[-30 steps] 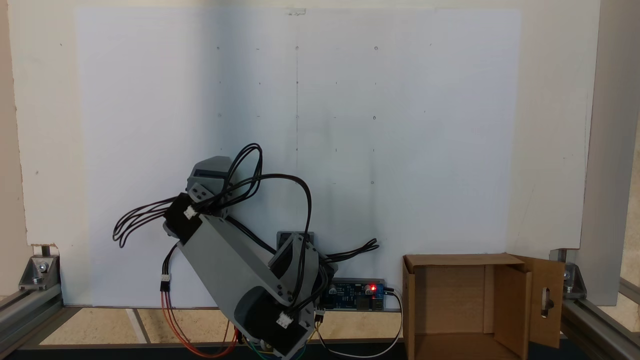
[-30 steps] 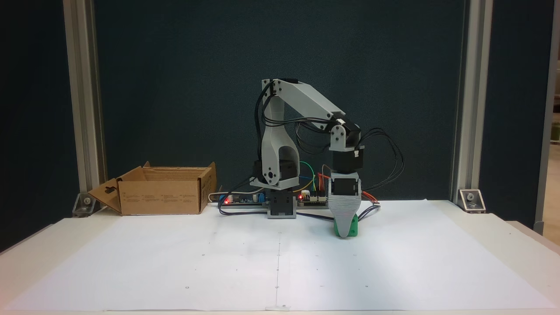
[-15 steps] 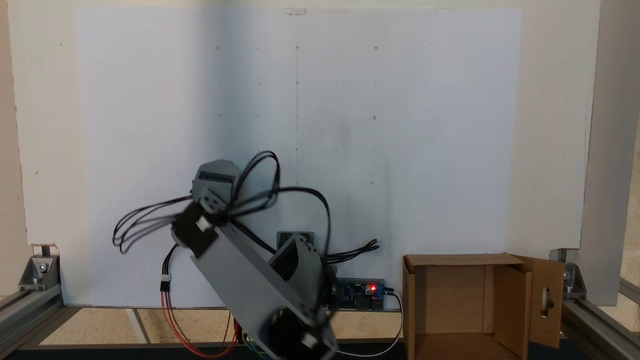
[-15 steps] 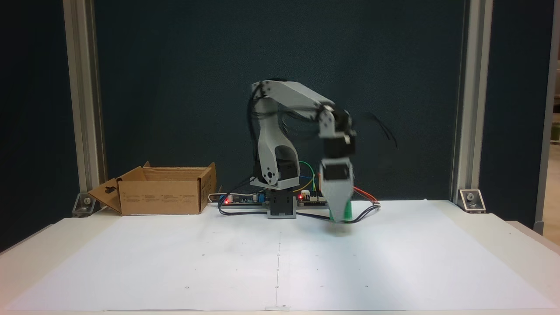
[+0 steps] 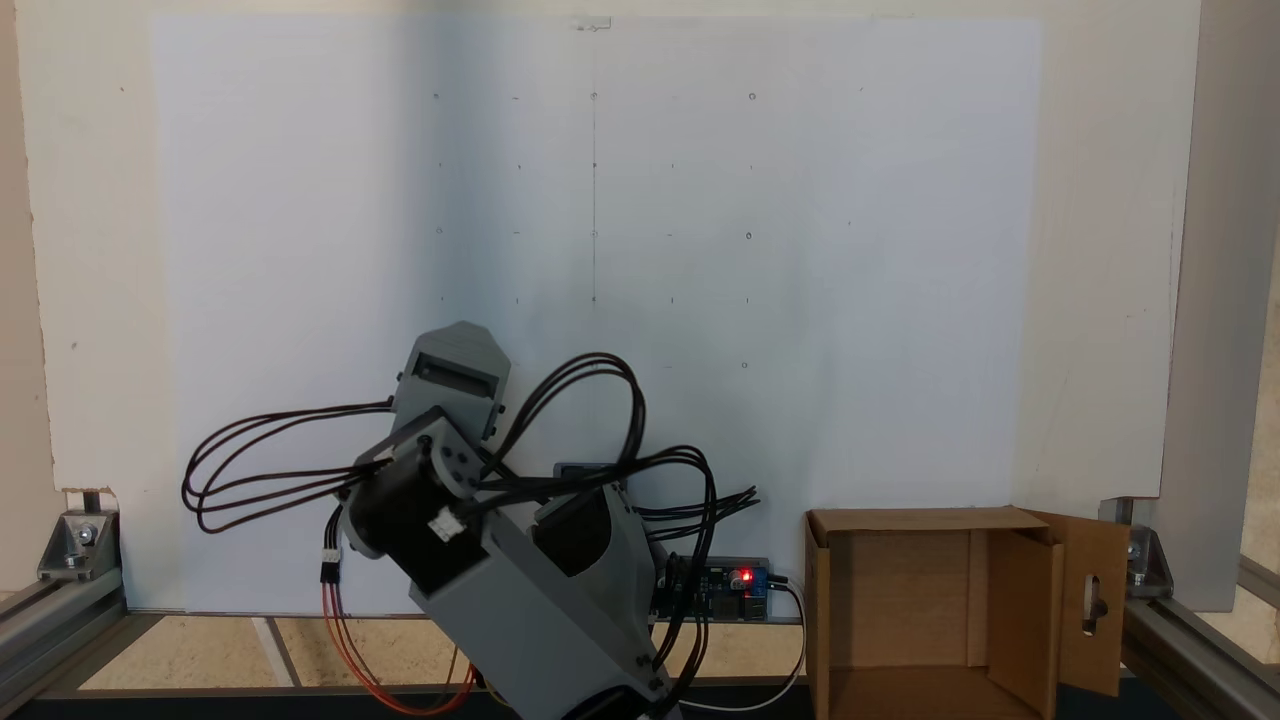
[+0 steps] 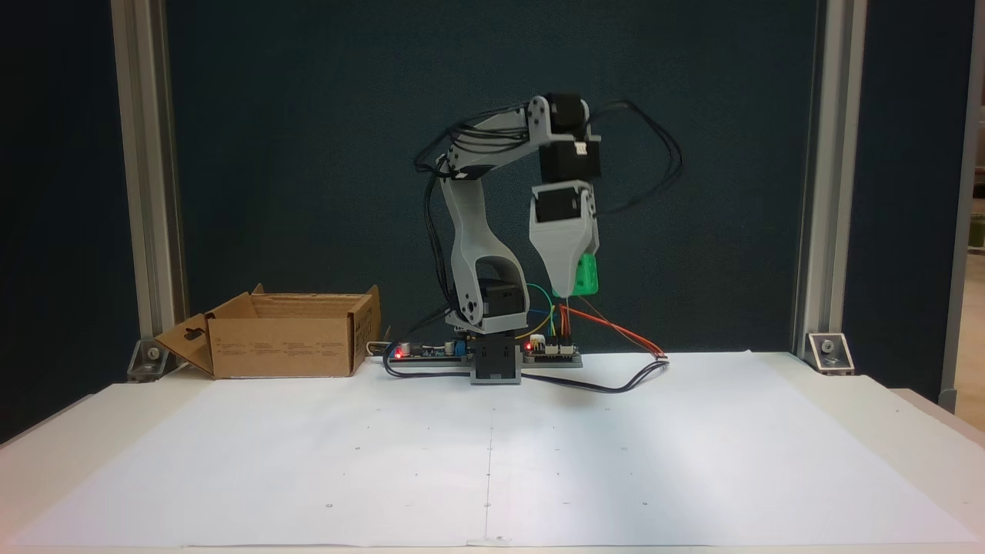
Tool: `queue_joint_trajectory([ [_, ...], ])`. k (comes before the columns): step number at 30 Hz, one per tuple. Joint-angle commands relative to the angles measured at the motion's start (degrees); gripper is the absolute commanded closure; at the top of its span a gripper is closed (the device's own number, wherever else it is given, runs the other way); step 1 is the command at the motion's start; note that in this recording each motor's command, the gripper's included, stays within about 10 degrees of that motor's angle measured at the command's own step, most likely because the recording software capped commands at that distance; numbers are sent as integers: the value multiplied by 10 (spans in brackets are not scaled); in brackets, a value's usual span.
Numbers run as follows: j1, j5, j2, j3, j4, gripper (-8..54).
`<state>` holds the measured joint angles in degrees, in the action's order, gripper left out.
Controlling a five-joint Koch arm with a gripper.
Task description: Grasp a green dice and put it in the bin.
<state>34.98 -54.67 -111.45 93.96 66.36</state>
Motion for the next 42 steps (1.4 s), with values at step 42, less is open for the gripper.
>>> queue_joint_trajectory([
  [42,-1332,856,216,-209,-216,340],
])
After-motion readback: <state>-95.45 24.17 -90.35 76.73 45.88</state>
